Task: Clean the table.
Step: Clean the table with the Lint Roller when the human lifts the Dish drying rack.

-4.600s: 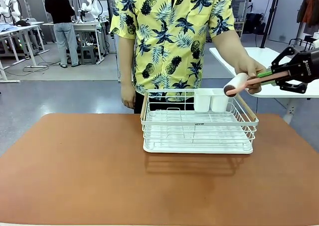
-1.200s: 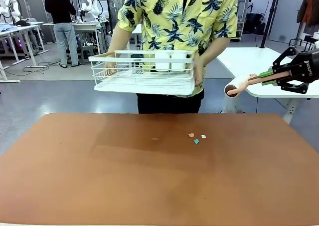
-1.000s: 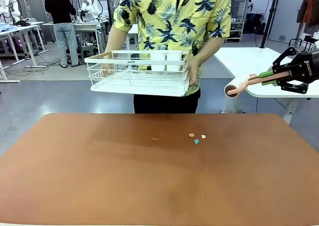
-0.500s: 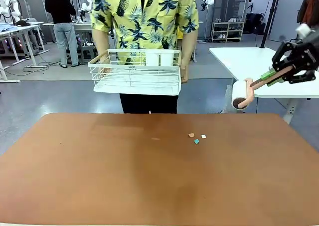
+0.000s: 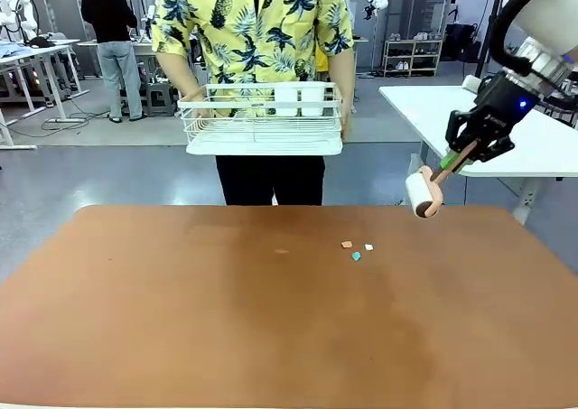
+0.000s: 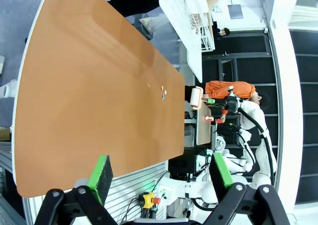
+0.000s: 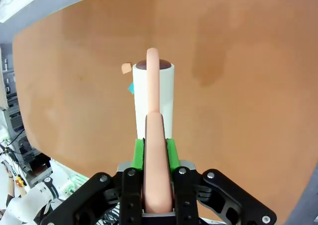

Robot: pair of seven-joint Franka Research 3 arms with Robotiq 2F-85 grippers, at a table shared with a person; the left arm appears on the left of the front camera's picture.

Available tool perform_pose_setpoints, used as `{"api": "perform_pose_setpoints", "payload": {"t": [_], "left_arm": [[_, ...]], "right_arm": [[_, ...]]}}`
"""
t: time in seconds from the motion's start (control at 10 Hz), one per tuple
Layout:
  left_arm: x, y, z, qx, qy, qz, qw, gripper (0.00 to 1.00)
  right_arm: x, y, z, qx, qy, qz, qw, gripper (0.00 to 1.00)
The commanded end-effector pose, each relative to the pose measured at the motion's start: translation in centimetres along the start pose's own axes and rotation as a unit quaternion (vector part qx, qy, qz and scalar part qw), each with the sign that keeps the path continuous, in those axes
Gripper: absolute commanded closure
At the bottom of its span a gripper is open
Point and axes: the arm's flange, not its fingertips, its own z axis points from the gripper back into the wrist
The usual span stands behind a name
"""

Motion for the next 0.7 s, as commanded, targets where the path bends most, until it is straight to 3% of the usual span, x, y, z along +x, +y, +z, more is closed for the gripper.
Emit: {"api": "perform_pose_setpoints", "payload": {"t": [0.0,0.5,0.6], "left_arm": [[0.1,0.1,0.4,-0.012,-0.003,-0.012,1.0,0.0],[0.1,0.1,0.4,-0.012,-0.003,-0.012,1.0,0.0],[0.1,0.1,0.4,-0.012,-0.003,-0.012,1.0,0.0]], "right_arm": [[-0.4,0.6,1.2,0.006,0.002,0.004,1.0,0.79],[-0.1,0.2,0.8,0.002,0.0,0.002,1.0,0.79],[-0.6,-0.9,-2.2,0.019,0.01,0.024,0.999,0.79]]}}
